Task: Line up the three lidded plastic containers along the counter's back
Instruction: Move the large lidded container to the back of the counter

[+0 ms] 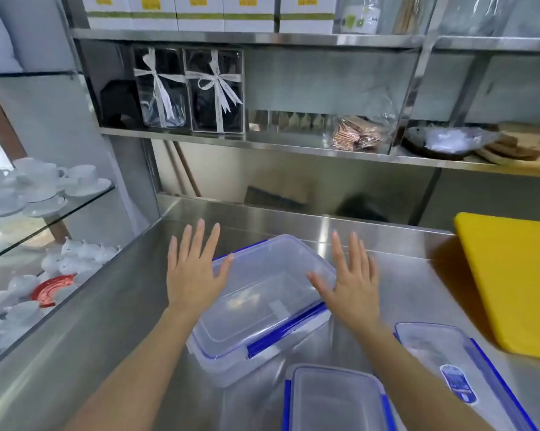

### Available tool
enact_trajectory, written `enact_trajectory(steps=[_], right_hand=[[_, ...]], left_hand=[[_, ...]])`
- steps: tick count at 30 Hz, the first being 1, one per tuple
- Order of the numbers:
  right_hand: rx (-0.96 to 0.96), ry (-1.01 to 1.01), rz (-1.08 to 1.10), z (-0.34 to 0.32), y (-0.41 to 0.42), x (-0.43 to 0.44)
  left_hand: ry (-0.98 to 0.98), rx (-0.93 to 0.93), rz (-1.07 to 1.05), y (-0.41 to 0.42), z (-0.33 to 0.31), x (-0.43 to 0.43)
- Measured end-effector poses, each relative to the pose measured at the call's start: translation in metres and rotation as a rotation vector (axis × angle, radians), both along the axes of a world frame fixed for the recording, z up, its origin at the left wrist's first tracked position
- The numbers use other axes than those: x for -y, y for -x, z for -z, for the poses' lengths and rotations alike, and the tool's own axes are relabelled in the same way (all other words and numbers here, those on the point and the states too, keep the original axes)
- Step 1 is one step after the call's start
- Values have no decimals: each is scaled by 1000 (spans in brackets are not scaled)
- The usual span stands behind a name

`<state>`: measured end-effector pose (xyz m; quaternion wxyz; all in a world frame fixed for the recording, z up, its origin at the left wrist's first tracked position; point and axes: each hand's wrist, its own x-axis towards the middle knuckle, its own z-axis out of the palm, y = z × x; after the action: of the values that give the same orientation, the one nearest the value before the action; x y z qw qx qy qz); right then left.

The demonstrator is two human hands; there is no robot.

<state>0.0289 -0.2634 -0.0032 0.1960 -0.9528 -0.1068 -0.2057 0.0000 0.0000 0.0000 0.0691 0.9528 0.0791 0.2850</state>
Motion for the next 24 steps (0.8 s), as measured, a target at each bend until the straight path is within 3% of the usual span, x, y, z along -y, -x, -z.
enact_trajectory(steps=[5, 10, 14, 18, 21, 24], right_hand=[[-210, -9, -47, 35, 4, -5], [-406, -71, 25, 49, 10, -14], [-692, -510, 136, 47, 16, -26], [-853, -950, 197, 38, 15, -41], [-996, -1118, 233, 31, 17, -50], [-906, -1242, 214, 35, 17, -58]], left_hand=[[-13, -74, -63, -1, 27, -15], [19, -275, -76, -8, 38, -27], [67, -457, -84, -15, 36, -30], [129, -568, -93, -27, 30, -37], [305, -691, -123, -35, 27, -50], [578, -678, -103, -40, 23, -62]])
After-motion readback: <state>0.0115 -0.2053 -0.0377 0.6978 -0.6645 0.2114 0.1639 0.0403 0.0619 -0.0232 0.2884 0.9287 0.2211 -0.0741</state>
